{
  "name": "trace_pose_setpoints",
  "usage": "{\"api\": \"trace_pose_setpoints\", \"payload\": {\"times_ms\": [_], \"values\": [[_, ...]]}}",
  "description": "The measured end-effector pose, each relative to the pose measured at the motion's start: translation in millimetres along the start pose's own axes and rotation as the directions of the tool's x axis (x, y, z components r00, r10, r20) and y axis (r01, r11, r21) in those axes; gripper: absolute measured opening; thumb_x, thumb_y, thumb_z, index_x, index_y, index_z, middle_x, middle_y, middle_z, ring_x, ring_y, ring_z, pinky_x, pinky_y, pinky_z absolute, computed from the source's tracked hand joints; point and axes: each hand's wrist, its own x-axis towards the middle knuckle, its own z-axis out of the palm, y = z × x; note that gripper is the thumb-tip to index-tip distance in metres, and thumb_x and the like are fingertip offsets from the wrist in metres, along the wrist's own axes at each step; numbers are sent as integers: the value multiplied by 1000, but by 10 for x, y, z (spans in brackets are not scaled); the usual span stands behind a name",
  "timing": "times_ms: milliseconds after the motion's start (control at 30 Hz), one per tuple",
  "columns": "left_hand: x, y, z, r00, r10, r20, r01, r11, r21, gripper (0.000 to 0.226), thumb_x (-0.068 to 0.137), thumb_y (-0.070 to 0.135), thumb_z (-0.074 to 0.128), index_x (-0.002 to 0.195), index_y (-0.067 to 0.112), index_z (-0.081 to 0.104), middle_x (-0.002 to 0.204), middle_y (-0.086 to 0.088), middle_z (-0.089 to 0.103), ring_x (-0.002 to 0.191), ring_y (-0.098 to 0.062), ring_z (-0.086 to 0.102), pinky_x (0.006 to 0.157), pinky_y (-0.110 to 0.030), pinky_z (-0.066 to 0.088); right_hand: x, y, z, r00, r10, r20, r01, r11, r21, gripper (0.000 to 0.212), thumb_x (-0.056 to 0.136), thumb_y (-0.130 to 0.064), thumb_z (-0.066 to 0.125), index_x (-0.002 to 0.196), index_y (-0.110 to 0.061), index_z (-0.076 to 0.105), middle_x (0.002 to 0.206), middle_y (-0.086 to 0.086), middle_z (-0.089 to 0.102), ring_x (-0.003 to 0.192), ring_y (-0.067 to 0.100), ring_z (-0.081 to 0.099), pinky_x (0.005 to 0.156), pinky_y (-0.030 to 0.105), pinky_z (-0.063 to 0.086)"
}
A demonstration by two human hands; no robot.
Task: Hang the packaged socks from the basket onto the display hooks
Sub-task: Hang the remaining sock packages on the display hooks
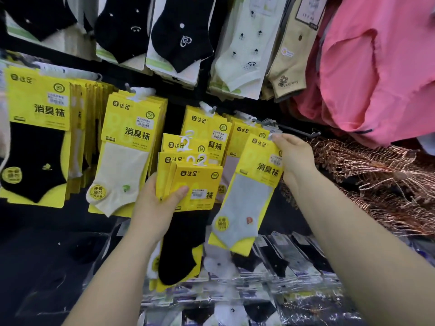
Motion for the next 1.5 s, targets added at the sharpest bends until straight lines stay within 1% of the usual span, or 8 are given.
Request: {"api": "trace_pose_setpoints", "payload": {"times_ms": [133,300,533,733,833,1000,1233,1500], "values": [[50,-40,-99,999,37,-9,-36,997,67,23,85,23,68,101,36,58,98,15,67,93,-5,63,74,-27,48,380,-85,147,1000,-8,4,8,999,42,20,89,-4,60,73,-13,66,58,-2,66,52,11,62,49,20,51],[87,-38,-140,999,35,11,-36,996,80,26,84,23,68,94,42,54,95,19,65,90,0,61,70,-21,46,586,-3,382,1000,10,-18,-11,999,-42,25,88,-4,59,71,-20,69,101,15,67,91,30,61,76,42,55],[38,-2,79,999,-47,22,49,996,-77,17,83,29,69,92,40,60,90,21,69,90,-2,65,72,-23,49,380,100,349,975,-96,-199,40,963,-266,17,89,-13,55,106,-14,58,112,8,60,98,24,60,85,35,51],[-45,119,256,997,-39,59,49,982,-185,47,63,51,70,108,40,61,93,21,72,84,3,68,67,-15,51,-615,202,297,905,48,422,145,899,-413,42,74,-60,66,98,-28,57,101,-10,63,94,8,60,76,29,51],[-87,131,314,996,-17,90,39,971,-238,61,58,52,71,116,37,59,101,18,72,89,2,68,66,-12,53,-670,208,246,932,-17,362,180,888,-422,55,70,-51,75,113,-22,57,115,-2,64,106,18,62,89,41,53],[-71,70,307,991,-74,113,101,963,-249,30,82,41,63,112,39,59,108,14,70,101,-7,66,86,-33,51,-522,182,80,943,-35,331,132,953,-274,17,81,-27,74,94,-31,65,116,1,65,104,20,65,91,44,53],[53,14,105,997,-73,-12,72,993,-98,13,90,24,62,100,32,60,104,5,70,97,-18,67,90,-46,52,31,148,-111,999,-48,-13,45,979,-197,13,95,-18,53,87,-25,62,100,5,64,89,21,60,84,41,52],[117,33,90,997,-60,56,65,993,-101,15,89,29,62,103,34,61,103,11,71,96,-12,67,84,-37,53,449,135,307,993,-109,48,119,935,-334,13,95,-24,54,92,-16,64,87,1,55,84,18,51,77,38,48]]}}
